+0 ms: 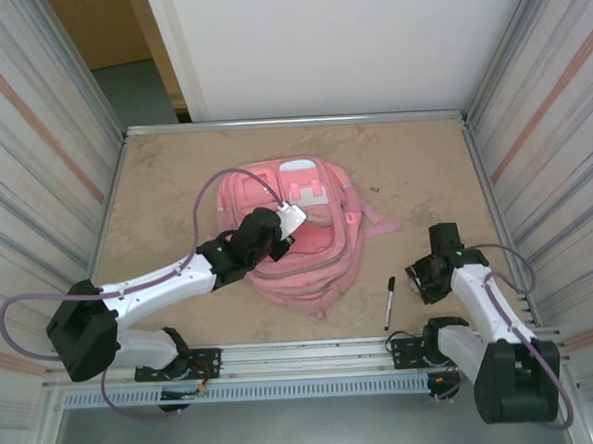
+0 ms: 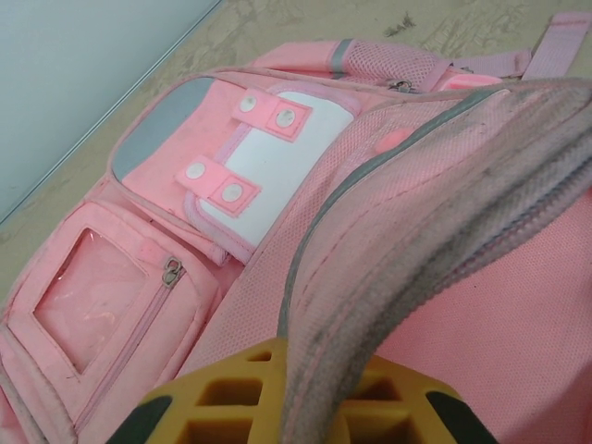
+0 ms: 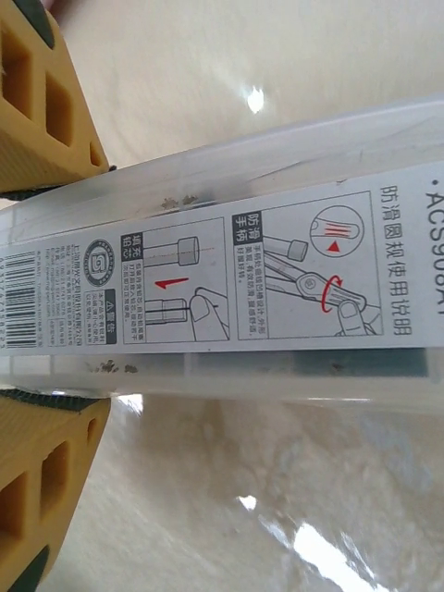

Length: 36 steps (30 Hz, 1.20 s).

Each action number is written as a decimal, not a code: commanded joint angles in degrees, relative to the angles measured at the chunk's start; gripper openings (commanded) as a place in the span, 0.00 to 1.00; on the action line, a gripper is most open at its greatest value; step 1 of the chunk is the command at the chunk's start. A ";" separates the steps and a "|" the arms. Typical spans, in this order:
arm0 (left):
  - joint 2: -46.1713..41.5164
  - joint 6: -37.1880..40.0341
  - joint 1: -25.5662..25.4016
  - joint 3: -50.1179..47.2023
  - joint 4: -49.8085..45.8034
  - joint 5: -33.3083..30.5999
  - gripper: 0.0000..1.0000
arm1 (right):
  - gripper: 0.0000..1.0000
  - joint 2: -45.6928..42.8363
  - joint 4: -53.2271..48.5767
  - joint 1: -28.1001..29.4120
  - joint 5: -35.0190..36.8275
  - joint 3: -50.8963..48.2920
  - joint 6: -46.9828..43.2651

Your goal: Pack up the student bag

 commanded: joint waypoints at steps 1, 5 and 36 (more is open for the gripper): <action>-2.26 -1.73 0.49 1.39 2.53 0.99 0.00 | 0.48 -5.66 -3.14 2.59 -0.48 3.05 6.08; 0.27 -3.99 0.50 3.18 2.00 0.82 0.00 | 0.48 -8.93 -3.98 10.23 -0.48 6.69 14.32; 5.51 -36.79 10.91 10.38 -0.32 28.09 0.00 | 0.68 34.52 19.70 43.62 -4.38 39.20 28.30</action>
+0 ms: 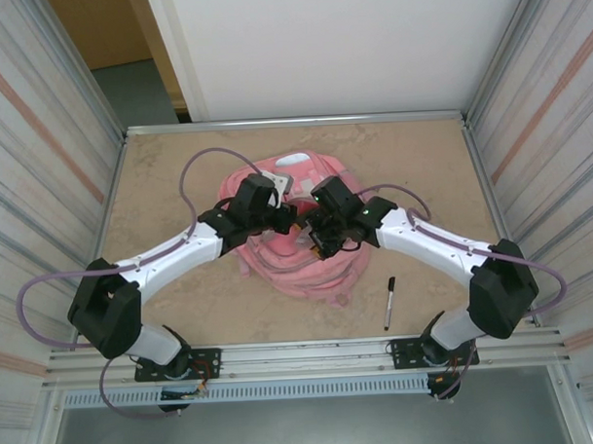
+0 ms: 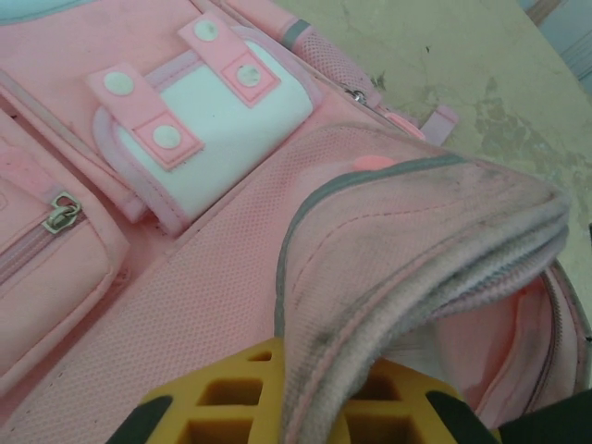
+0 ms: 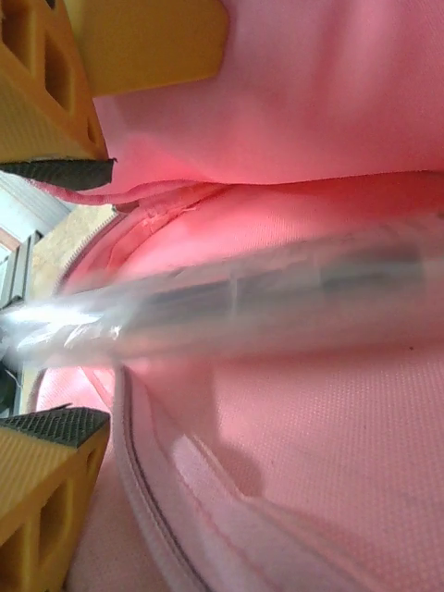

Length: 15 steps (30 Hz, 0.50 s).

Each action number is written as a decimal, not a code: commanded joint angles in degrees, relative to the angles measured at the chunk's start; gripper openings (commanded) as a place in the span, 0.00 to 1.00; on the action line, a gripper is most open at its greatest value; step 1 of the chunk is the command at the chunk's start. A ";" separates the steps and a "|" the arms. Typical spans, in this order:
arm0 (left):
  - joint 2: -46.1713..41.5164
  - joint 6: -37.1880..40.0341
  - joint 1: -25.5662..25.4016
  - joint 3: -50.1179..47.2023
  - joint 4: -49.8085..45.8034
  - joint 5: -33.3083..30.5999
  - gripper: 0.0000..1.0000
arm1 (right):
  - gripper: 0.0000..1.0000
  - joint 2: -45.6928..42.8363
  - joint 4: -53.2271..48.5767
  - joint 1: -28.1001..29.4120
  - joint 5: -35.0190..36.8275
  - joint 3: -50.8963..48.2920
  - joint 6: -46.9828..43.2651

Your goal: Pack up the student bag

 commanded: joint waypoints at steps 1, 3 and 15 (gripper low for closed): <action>-4.15 -3.55 0.08 -1.48 6.10 5.17 0.00 | 0.71 1.08 3.33 -0.81 0.16 2.19 -0.96; -4.33 -3.22 0.54 -2.05 6.48 5.20 0.00 | 0.75 -0.99 1.18 -1.07 1.34 2.12 -3.93; -4.57 11.32 0.70 3.02 -1.41 6.79 0.00 | 0.85 -15.94 -19.61 -10.84 8.37 -8.07 -24.05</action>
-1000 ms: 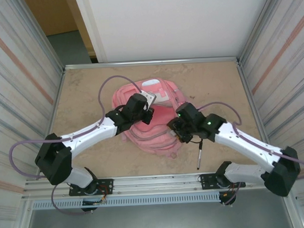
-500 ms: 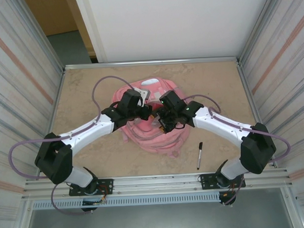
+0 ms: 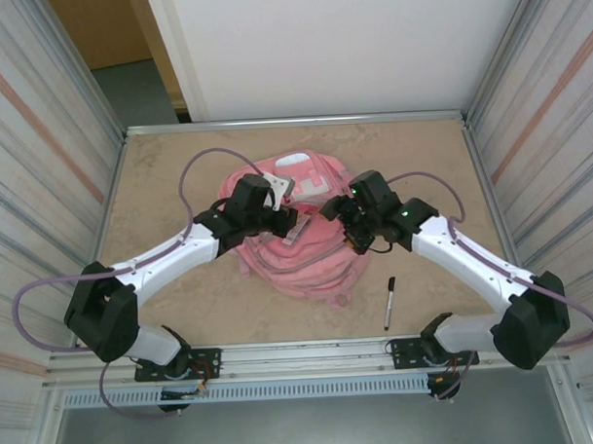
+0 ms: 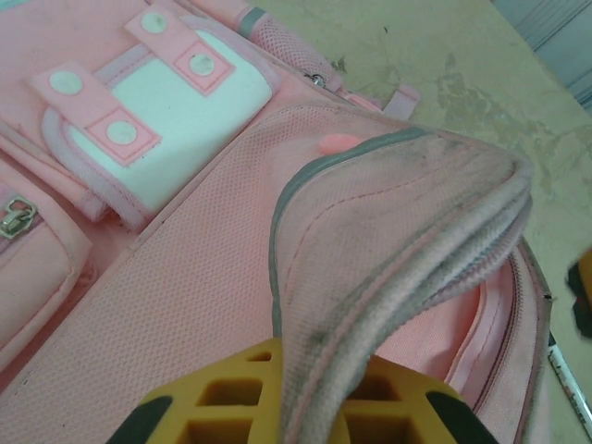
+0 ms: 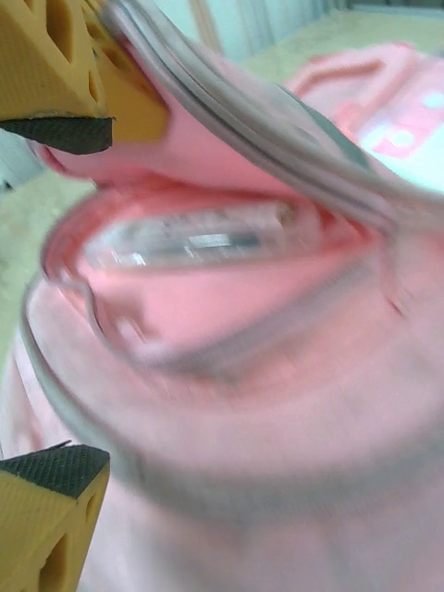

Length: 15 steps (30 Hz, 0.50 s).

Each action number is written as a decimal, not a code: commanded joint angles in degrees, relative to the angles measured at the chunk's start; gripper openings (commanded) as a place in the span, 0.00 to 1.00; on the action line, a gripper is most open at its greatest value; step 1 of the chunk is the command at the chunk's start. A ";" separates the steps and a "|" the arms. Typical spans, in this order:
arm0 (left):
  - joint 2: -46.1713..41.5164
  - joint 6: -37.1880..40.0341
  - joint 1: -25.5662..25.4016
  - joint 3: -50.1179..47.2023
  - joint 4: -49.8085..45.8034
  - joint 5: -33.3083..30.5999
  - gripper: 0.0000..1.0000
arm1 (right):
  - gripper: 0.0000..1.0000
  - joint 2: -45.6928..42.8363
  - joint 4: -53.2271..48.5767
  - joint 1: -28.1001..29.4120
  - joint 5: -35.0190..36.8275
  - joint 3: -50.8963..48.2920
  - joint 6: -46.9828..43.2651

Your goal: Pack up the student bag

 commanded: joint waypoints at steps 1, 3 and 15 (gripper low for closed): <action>-3.26 7.68 -0.16 2.86 0.17 2.20 0.00 | 0.85 -3.69 -14.42 -2.43 5.87 -4.07 -6.82; -3.13 13.42 -1.34 0.47 2.84 0.29 0.00 | 0.86 -6.64 -16.96 -5.24 4.11 -8.60 -7.18; -1.79 15.32 -4.62 -1.44 4.16 -2.41 0.00 | 0.63 -11.20 -19.21 1.53 1.25 -29.62 -12.12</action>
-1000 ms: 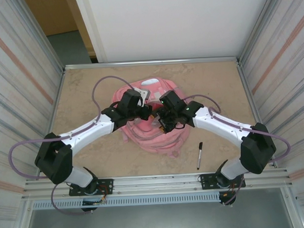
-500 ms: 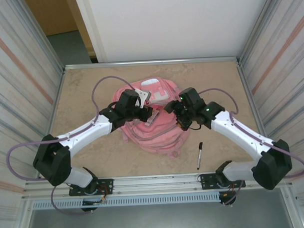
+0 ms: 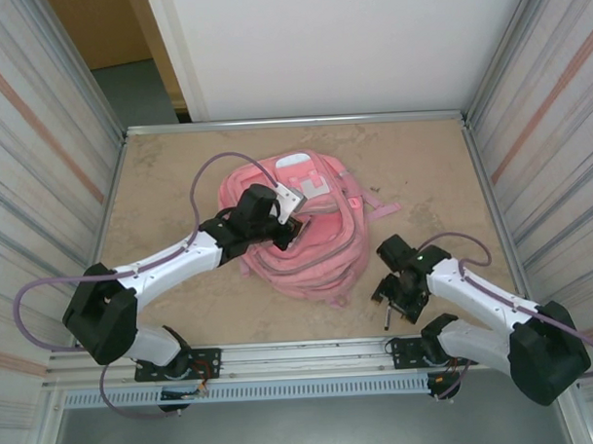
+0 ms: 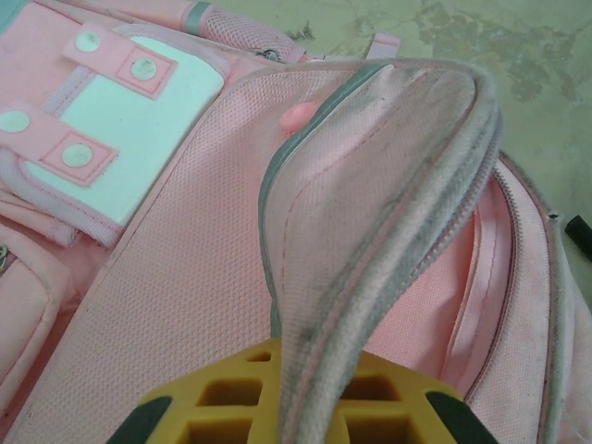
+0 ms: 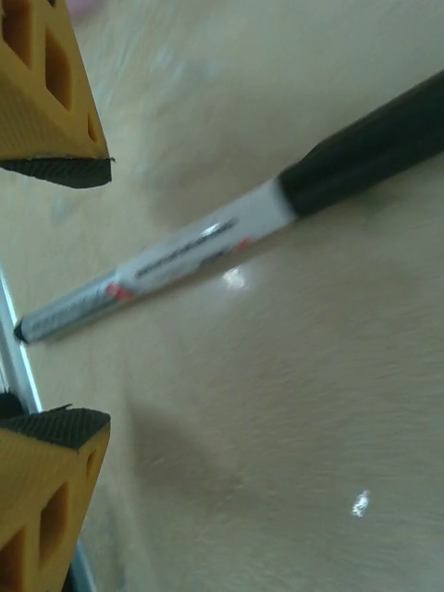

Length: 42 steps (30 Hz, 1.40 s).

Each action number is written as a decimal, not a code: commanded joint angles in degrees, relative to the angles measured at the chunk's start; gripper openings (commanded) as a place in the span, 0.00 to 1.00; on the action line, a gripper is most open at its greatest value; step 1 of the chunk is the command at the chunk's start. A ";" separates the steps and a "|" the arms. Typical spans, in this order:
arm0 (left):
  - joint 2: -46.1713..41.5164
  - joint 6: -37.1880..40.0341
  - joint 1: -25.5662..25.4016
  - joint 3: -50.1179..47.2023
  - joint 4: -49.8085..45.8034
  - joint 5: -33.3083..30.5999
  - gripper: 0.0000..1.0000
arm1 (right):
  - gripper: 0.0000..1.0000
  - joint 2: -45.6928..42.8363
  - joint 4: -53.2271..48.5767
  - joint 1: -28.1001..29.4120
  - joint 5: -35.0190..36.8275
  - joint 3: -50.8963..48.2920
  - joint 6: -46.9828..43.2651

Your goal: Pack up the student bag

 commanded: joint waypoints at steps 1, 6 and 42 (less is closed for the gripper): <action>-1.12 1.32 -0.96 2.15 1.62 -0.31 0.00 | 0.63 0.66 -1.78 3.67 1.68 0.26 -1.92; -1.61 -1.10 -1.03 1.28 2.83 -0.50 0.00 | 0.57 3.58 -0.41 4.64 5.80 2.31 -2.28; -5.93 -17.19 0.49 3.88 2.29 5.26 0.00 | 0.21 15.72 29.64 9.42 -3.65 27.43 12.35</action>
